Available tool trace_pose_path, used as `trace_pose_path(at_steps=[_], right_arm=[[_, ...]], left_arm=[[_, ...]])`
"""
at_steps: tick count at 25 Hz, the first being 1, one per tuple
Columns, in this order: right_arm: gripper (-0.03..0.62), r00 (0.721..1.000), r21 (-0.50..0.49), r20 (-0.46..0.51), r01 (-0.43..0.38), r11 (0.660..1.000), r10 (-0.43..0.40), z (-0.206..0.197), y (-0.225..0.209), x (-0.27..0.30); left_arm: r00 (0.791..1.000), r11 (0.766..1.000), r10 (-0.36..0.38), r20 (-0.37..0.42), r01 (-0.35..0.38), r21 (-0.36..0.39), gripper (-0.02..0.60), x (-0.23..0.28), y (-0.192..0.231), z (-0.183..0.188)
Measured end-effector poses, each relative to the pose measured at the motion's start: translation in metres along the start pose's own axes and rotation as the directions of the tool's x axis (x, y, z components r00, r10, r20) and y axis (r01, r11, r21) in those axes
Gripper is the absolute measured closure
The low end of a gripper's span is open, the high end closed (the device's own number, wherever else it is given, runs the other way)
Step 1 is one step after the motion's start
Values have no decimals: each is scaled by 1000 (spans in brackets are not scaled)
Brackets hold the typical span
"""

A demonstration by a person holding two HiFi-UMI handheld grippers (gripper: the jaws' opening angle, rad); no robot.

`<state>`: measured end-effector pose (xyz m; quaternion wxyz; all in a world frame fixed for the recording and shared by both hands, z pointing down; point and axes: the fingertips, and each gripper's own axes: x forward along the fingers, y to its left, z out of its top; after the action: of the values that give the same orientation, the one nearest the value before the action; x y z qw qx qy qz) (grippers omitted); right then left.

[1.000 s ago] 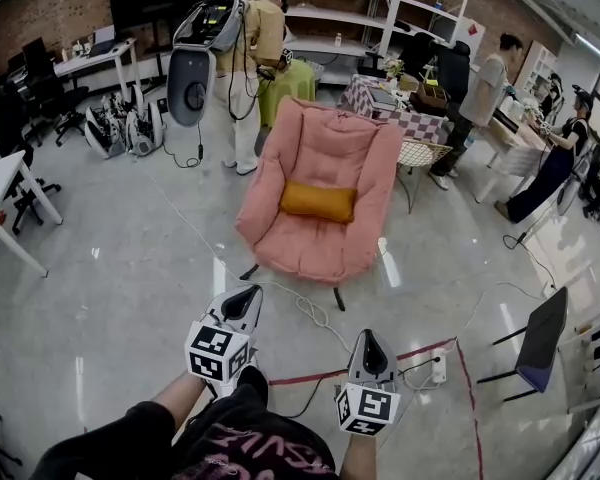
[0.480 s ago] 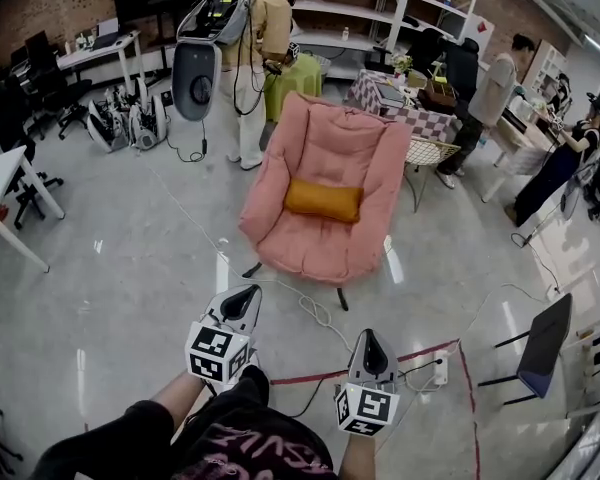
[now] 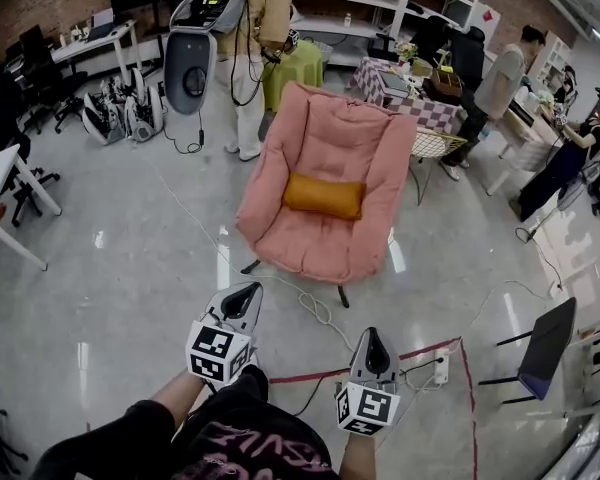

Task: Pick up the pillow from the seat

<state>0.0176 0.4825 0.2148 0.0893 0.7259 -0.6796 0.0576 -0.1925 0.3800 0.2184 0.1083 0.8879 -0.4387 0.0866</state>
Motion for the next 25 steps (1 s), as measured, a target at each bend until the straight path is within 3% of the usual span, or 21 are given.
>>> trace_pose_path(at_steps=[13, 25], right_arm=[[574, 999, 18, 0, 34, 999, -34, 12, -8, 94], [574, 995, 31, 10, 94, 995, -95, 29, 14, 165]], left_arm=[[999, 1000, 3, -32, -4, -22, 572, 76, 59, 4], [998, 999, -52, -47, 51, -13, 572, 132, 118, 19]])
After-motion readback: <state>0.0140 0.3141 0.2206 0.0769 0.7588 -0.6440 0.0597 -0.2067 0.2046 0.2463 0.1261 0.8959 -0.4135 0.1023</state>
